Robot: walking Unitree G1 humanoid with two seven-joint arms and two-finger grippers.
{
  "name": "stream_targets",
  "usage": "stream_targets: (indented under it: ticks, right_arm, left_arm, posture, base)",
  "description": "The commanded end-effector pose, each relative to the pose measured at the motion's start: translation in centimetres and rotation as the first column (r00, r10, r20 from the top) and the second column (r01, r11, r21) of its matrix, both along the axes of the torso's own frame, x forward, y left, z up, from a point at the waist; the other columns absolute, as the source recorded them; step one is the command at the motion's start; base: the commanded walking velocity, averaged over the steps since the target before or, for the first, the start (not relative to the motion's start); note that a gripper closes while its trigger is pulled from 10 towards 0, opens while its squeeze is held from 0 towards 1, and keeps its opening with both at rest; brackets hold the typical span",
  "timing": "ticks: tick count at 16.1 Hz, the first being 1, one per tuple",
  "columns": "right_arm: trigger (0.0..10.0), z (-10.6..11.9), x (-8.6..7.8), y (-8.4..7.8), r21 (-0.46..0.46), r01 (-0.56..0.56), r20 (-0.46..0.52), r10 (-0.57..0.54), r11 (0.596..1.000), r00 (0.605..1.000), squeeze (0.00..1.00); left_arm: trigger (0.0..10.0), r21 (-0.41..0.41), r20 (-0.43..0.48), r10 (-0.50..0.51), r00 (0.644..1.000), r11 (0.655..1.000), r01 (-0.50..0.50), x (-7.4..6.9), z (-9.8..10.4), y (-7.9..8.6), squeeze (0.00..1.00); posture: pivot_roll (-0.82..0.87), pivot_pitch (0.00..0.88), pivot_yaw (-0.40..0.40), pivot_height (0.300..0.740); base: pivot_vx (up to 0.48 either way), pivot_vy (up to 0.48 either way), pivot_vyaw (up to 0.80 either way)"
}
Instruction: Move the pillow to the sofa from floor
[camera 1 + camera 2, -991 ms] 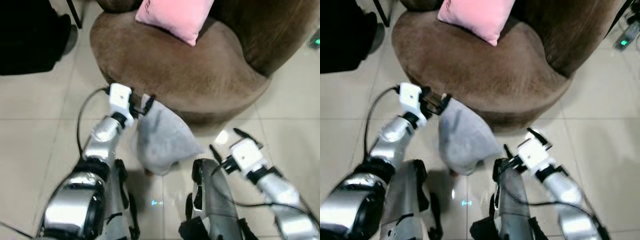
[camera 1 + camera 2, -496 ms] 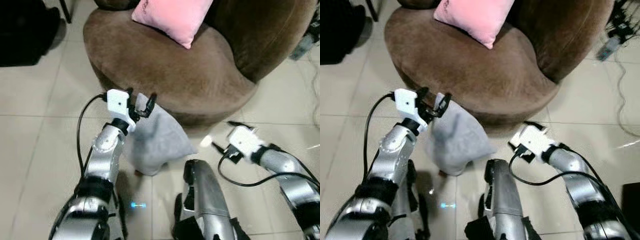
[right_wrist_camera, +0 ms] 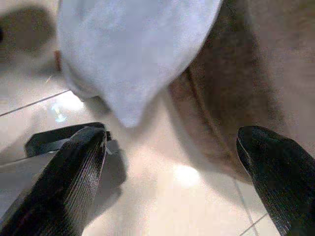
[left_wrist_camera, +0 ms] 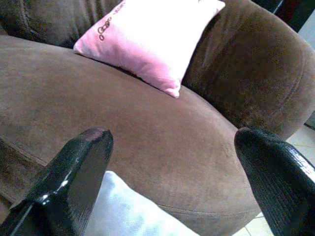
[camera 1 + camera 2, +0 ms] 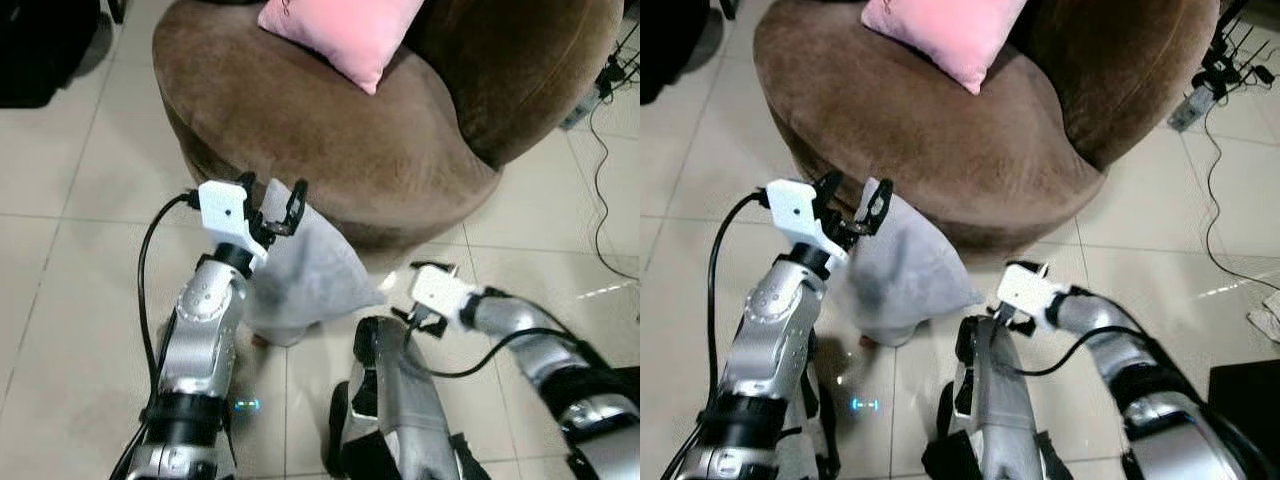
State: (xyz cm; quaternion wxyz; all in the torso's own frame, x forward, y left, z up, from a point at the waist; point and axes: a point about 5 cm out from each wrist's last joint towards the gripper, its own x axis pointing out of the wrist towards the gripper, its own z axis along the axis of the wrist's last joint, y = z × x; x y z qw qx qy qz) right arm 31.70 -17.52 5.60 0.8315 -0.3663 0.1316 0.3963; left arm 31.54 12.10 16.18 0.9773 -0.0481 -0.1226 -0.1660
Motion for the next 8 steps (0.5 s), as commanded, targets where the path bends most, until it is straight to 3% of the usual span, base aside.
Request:
stream_targets:
  ticks: [1, 4, 8]
  right_arm:
    - [10.0, -1.2, -0.7, -0.5, -0.035, -0.002, -0.040, 0.000, 0.999, 0.999, 0.00]
    - [10.0, -2.3, -1.0, 1.2, -0.072, -0.048, -0.071, 0.043, 0.996, 0.997, 0.00]
    - [10.0, -2.5, -0.8, 1.8, -0.096, -0.057, -0.088, 0.048, 0.994, 0.995, 0.00]
  left_arm:
    - [10.0, 0.005, -0.010, -0.016, 1.000, 1.000, 0.016, -0.5, -0.1, -0.8, 0.00]
    - [10.0, 0.004, -0.014, 0.004, 1.000, 1.000, -0.004, -1.3, 0.4, -0.4, 0.00]
    - [10.0, -0.003, -0.014, 0.038, 0.999, 0.999, -0.038, -2.2, 0.9, -0.3, 0.00]
  posture:
    - [0.08, 0.376, -0.236, 0.525]
    - [0.12, 0.405, -0.241, 0.525]
    - [0.13, 0.430, -0.279, 0.525]
  base:
    - [0.000, 0.000, 0.00]
    - [0.000, 0.000, 0.00]
    - [0.000, 0.000, 0.00]
